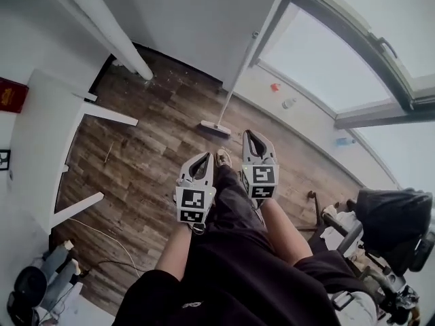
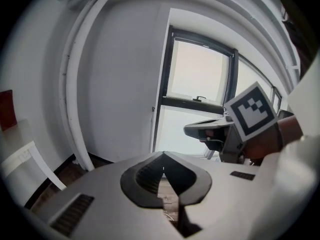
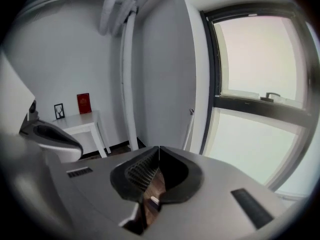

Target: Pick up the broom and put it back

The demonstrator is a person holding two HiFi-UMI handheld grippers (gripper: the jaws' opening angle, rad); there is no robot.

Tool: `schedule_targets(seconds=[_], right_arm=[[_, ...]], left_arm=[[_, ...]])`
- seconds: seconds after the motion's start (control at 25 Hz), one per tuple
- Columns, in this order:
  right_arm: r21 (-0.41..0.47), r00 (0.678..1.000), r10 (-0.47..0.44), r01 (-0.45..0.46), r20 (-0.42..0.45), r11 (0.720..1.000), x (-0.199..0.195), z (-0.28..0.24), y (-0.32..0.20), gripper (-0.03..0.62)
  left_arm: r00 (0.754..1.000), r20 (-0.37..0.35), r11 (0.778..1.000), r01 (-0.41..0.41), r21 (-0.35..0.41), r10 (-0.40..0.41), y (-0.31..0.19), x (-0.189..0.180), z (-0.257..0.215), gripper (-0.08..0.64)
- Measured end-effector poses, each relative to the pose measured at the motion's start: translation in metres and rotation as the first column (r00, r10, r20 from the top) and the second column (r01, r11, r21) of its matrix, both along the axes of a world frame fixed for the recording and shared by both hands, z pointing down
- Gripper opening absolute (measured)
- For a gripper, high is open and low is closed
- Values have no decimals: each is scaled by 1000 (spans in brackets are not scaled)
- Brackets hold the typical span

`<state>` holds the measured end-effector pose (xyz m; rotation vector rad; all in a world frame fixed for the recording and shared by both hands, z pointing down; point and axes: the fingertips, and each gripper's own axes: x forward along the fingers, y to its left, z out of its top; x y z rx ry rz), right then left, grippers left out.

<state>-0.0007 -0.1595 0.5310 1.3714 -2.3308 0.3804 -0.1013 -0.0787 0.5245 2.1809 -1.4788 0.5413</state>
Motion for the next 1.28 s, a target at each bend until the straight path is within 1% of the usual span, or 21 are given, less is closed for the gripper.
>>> schedule_targets(seconds=[0.08, 0.2, 0.32, 0.36, 0.44, 0.48, 0.64, 0.8, 0.96, 1.12, 1.28], right_arm=[[-14, 999, 11, -11, 31, 1000, -10, 10, -41, 23], [-19, 998, 38, -37, 48, 999, -12, 34, -96, 23], [-25, 996, 48, -47, 72, 999, -16, 69, -134, 28], [-36, 995, 54, -52, 79, 998, -17, 85, -144, 43], [-82, 994, 79, -73, 81, 994, -19, 122, -166, 187], [-108, 992, 97, -88, 78, 990, -21, 141, -177, 204], [-193, 982, 177, -161, 71, 968, -21, 204, -208, 206], [-287, 966, 249, -219, 70, 933, -18, 252, -228, 212], [-306, 966, 255, -231, 43, 924, -24, 274, -250, 216], [-324, 961, 274, -253, 21, 912, -31, 292, -264, 216], [-307, 957, 291, -277, -1, 911, -32, 302, -277, 206]], left_arm=[[1000, 3, 1000, 0, -3, 0, -26, -2, 5, 2], [1000, 0, 1000, 5, -21, -5, -65, 2, 24, 2], [1000, -2, 999, 10, -41, -10, -95, 2, 40, 2], [1000, -3, 999, 10, -46, -10, -102, 1, 44, 2], [1000, 5, 998, 14, -53, -14, -116, -5, 52, 2], [1000, 11, 998, 22, -57, -21, -122, -11, 55, 2], [997, 26, 993, 71, -94, -69, -125, -33, 68, 2], [992, 14, 981, 123, -149, -122, -114, -49, 81, 2], [989, 23, 971, 148, -188, -146, -105, -61, 92, 2], [983, 32, 964, 184, -194, -181, -103, -75, 93, 2], [981, 45, 960, 196, -199, -190, -101, -82, 95, 2]])
